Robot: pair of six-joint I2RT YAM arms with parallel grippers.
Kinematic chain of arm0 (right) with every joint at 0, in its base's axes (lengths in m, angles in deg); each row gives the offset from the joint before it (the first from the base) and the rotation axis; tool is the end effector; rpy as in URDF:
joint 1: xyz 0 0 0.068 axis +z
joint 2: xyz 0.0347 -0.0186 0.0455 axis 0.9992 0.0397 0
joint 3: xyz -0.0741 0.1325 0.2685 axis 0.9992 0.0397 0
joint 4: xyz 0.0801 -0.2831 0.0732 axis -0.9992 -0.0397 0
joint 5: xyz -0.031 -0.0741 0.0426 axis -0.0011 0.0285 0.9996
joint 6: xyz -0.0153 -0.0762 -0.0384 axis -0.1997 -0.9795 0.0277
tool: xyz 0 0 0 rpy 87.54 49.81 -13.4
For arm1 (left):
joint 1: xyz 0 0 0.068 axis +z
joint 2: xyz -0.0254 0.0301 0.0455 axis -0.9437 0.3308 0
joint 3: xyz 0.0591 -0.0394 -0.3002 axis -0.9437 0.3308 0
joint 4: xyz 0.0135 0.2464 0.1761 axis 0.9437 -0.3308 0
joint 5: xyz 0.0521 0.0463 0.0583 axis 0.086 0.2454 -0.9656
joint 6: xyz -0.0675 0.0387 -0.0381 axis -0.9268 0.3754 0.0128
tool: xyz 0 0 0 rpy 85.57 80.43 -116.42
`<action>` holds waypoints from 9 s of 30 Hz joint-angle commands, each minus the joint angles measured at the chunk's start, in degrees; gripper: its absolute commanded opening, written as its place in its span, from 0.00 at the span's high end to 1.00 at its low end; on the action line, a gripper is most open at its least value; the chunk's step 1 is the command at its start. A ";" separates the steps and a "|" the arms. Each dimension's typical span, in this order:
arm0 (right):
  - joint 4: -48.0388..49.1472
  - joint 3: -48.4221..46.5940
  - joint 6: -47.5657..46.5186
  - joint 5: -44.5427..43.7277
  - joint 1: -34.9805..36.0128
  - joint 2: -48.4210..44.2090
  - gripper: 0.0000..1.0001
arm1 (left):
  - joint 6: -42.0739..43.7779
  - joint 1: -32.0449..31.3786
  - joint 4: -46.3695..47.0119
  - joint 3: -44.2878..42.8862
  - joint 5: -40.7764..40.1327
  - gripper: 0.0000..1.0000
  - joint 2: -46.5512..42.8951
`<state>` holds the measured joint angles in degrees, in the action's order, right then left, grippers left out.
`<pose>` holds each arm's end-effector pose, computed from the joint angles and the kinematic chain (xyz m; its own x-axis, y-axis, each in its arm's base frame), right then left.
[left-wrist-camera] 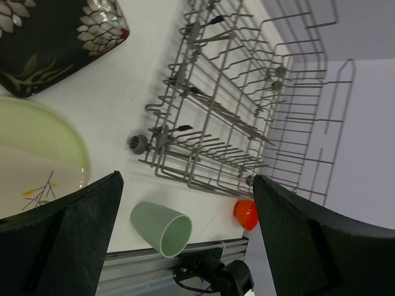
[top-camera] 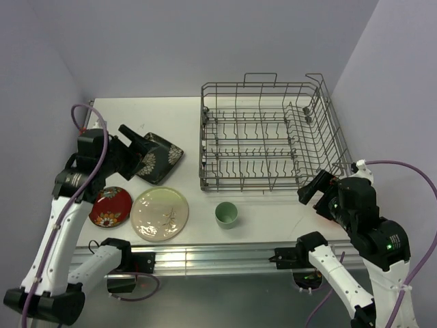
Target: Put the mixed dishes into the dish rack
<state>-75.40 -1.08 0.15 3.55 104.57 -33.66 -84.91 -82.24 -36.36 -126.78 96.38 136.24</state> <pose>0.0689 0.0066 0.3910 -0.5604 0.4902 -0.6676 0.2694 0.8701 0.4127 0.2095 -0.0553 0.4008 -0.5369 -0.7655 -0.3546 -0.2705 0.5543 -0.7871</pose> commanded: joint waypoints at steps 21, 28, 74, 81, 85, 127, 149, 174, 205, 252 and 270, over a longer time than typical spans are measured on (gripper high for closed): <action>-6.04 10.96 17.20 -16.48 -2.33 3.73 0.00 | 8.90 -2.25 -0.06 -10.81 0.45 0.08 14.46; -4.98 15.10 15.54 -14.20 -9.01 5.22 0.00 | 11.00 -2.34 -0.58 -11.08 0.63 0.09 15.35; 10.12 22.83 15.97 -11.91 -45.23 22.62 0.03 | 20.85 6.01 -29.85 -57.04 -0.43 0.05 51.29; 18.65 23.98 17.21 -13.40 -45.23 30.17 0.04 | 21.12 6.54 -27.57 -56.96 0.45 0.05 52.26; 19.18 24.07 18.26 -14.10 -45.23 32.20 0.04 | 20.59 6.63 -26.60 -55.82 0.63 0.05 52.35; 4.61 26.71 29.25 -14.90 -44.79 24.39 1.00 | 21.12 7.33 -31.69 -57.66 1.77 0.08 52.00; -6.57 15.81 -2.38 4.52 -43.30 9.27 1.00 | 16.02 1.80 -30.65 -49.58 1.94 0.12 44.18; 9.34 -19.67 -4.06 18.07 -9.92 34.38 1.00 | 14.79 -11.91 -21.67 -57.92 16.72 0.22 41.97; 12.60 -42.81 -12.14 25.09 12.51 58.83 1.00 | 5.47 -16.75 -5.42 -39.03 27.09 0.16 37.14; 7.67 -45.54 -23.75 -0.83 23.14 56.12 0.00 | 19.71 -21.67 -32.40 -51.42 16.89 1.00 48.83; 13.74 -34.30 -35.70 -9.97 57.15 44.07 0.01 | 21.64 -25.10 -32.58 -36.49 23.48 1.00 41.37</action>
<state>-62.94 -37.56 -32.16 -2.96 158.42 10.95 -65.30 -106.91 -67.68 -164.73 115.33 181.79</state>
